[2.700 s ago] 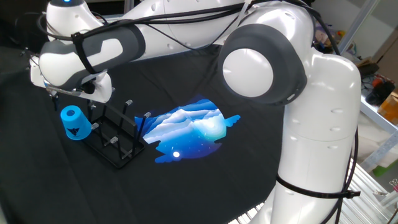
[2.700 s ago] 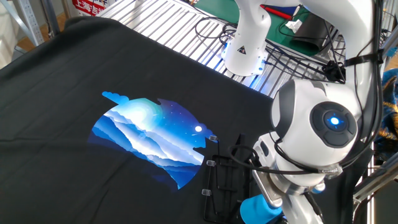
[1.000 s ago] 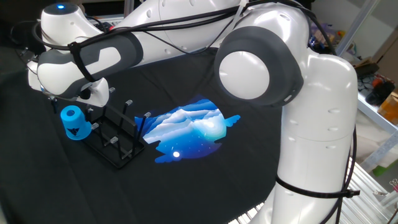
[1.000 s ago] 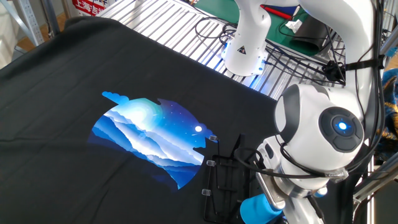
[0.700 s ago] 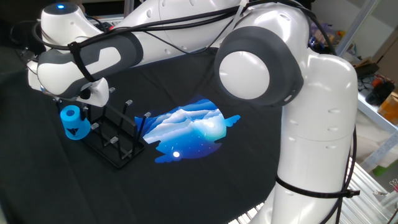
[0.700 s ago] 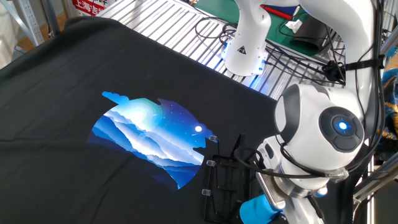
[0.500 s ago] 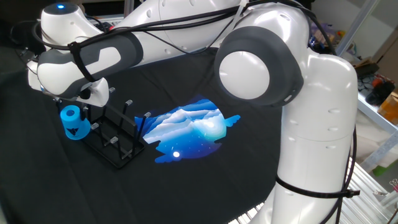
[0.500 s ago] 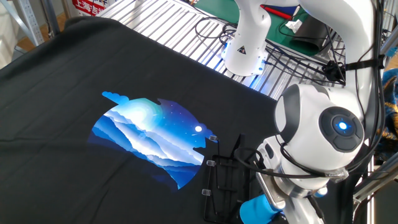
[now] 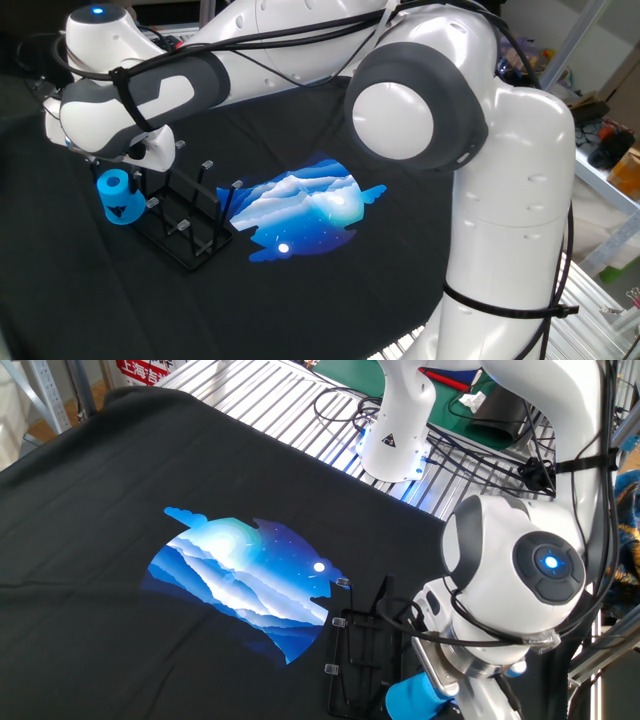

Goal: Take the cup off the cup rack

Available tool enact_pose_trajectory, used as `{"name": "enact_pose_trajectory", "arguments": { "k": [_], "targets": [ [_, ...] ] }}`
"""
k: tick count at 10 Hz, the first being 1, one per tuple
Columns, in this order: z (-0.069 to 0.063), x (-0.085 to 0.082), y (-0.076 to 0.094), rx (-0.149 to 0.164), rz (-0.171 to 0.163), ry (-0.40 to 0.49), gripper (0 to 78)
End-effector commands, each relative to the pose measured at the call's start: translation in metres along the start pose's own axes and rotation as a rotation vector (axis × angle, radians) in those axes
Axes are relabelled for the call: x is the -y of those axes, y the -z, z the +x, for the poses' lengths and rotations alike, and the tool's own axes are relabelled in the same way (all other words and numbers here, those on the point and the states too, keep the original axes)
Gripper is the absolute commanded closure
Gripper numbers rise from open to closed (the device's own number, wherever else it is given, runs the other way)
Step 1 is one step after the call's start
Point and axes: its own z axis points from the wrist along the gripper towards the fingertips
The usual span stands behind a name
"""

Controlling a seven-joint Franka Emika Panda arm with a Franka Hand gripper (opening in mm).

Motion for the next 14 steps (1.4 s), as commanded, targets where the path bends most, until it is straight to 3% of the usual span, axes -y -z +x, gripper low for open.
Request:
{"name": "enact_pose_trajectory", "arguments": {
  "k": [1, 5, 8, 10, 14],
  "targets": [
    [-0.013, 0.005, 0.031, -0.039, 0.016, 0.018, 76.4],
    [-0.014, 0.009, 0.041, -0.043, 0.010, 0.022, 76.4],
    [-0.018, 0.016, 0.058, -0.097, -0.022, 0.032, 76.4],
    [-0.019, 0.020, 0.060, -0.104, -0.025, 0.040, 76.4],
    [-0.027, 0.031, 0.073, -0.159, -0.037, 0.078, 76.4]
  ]
}}
